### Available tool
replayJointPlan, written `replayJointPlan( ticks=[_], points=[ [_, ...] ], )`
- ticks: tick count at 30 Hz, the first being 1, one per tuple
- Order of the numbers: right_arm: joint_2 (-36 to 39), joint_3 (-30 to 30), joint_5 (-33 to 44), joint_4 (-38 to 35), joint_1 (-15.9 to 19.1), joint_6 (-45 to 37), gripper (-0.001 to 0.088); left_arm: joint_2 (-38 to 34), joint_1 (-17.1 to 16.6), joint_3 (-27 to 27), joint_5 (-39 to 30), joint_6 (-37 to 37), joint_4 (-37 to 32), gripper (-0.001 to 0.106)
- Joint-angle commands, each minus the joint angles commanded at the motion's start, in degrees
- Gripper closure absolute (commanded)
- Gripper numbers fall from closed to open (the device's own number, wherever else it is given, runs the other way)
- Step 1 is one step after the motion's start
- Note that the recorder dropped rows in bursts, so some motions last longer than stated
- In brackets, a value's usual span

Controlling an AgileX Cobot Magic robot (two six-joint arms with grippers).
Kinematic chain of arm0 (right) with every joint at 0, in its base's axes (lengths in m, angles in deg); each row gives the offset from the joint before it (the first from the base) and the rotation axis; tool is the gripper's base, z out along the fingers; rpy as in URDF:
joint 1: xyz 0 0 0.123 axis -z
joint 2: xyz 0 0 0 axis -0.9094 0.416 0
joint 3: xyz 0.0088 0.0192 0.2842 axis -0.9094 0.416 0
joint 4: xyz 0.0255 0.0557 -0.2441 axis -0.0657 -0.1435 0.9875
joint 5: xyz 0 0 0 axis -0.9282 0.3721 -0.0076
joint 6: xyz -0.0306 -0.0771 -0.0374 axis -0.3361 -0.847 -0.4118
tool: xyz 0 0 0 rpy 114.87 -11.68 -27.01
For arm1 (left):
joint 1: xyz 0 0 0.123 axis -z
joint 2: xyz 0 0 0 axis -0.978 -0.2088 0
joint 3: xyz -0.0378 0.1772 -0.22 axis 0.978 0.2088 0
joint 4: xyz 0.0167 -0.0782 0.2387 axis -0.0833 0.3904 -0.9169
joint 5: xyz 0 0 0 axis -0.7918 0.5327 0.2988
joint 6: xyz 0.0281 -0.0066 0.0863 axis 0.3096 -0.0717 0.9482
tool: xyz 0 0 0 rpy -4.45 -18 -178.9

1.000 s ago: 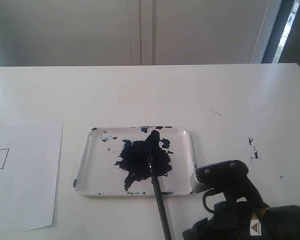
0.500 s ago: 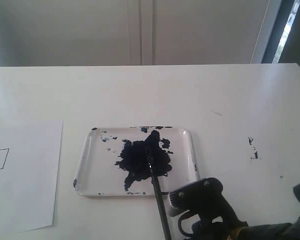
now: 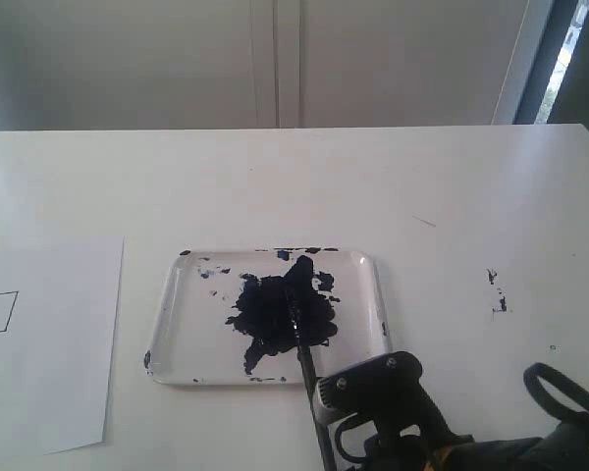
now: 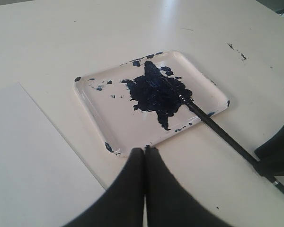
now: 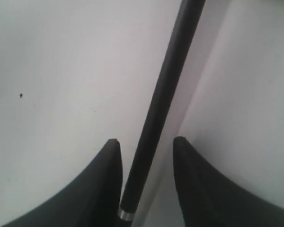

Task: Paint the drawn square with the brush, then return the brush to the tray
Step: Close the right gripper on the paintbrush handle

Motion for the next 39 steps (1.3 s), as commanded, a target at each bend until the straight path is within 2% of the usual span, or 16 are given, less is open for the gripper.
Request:
replayJointPlan(
  ticks=[15,20,39],
  points=[
    [0.0,0.0,0.6,0.0,0.0,-1.7,0.0516,0.0,0.0,0.0,0.0,0.0,0.0,0.105],
    [0.0,0.0,0.6,0.0,0.0,-2.7,0.0560,0.0,0.0,0.0,0.0,0.0,0.0,0.105],
    [0.2,0.0,0.6,0.0,0.0,-4.5,0.0571,0.0,0.0,0.0,0.0,0.0,0.0,0.105]
  ],
)
